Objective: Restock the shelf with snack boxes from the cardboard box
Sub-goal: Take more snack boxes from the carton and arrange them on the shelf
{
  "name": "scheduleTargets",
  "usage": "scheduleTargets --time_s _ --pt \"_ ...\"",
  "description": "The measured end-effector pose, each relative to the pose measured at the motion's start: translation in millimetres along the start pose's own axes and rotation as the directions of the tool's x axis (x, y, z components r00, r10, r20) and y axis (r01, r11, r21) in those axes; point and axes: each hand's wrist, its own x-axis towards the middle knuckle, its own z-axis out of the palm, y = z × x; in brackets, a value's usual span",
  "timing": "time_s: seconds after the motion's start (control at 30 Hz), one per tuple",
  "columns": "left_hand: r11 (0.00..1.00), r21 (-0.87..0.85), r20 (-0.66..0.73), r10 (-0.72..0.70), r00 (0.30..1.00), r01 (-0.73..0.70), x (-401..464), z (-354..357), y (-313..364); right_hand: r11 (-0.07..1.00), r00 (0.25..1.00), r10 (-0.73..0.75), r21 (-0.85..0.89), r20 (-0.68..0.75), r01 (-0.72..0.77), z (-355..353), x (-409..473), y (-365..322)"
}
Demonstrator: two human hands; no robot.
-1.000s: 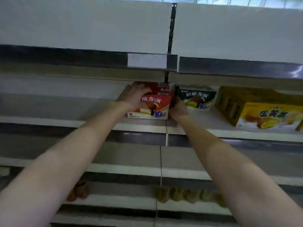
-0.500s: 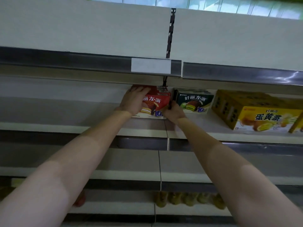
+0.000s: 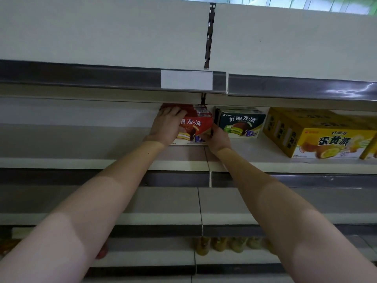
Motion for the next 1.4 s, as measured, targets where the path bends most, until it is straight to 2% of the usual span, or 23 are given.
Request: scheduleTargets --time_s 0.2,0.4,0.53,0.67,0.83,1.0,1.13,1.27,1.4 --pt "0.997 0.082 0.019 0.009 1.000 -0.010 -2 4 0 0.999 1.000 0.014 0.050 0.026 -0.015 -2 2 5" --pt "0.993 0.116 0.037 -0.011 0.999 0.006 1 0 8 0.998 0.998 0.057 0.009 0.028 -0.057 2 5 0" --pt "0.978 0.210 0.062 -0.024 0.998 0.011 3 -5 20 0.988 0.995 0.095 -0.123 0.037 -0.090 0 2 -4" --pt "0.949 0.316 0.003 -0.019 1.000 0.017 0 -11 29 0.945 0.996 0.072 -0.322 0.047 -0.054 -8 -8 -4" --pt "0.978 0.184 0.033 -0.112 0.993 0.104 -11 -22 52 0.898 0.993 0.073 -0.439 0.093 -0.025 -24 -24 -1" --pt "0.981 0.117 0.121 -0.170 0.978 0.156 -21 -30 88 0.912 0.989 0.090 -0.410 0.121 -0.033 -53 -45 4" --pt "0.996 -0.057 0.127 -0.057 0.990 0.065 -30 -32 134 0.939 0.997 0.033 -0.344 0.067 -0.008 -95 -78 26" --pt "0.982 -0.185 0.144 0.059 0.988 -0.032 -31 -32 215 0.954 1.000 -0.025 -0.300 -0.015 0.019 -153 -126 61" --pt "0.954 -0.266 0.255 0.206 0.945 -0.136 -36 -19 316 0.925 0.997 -0.014 -0.380 -0.070 -0.014 -218 -186 125"
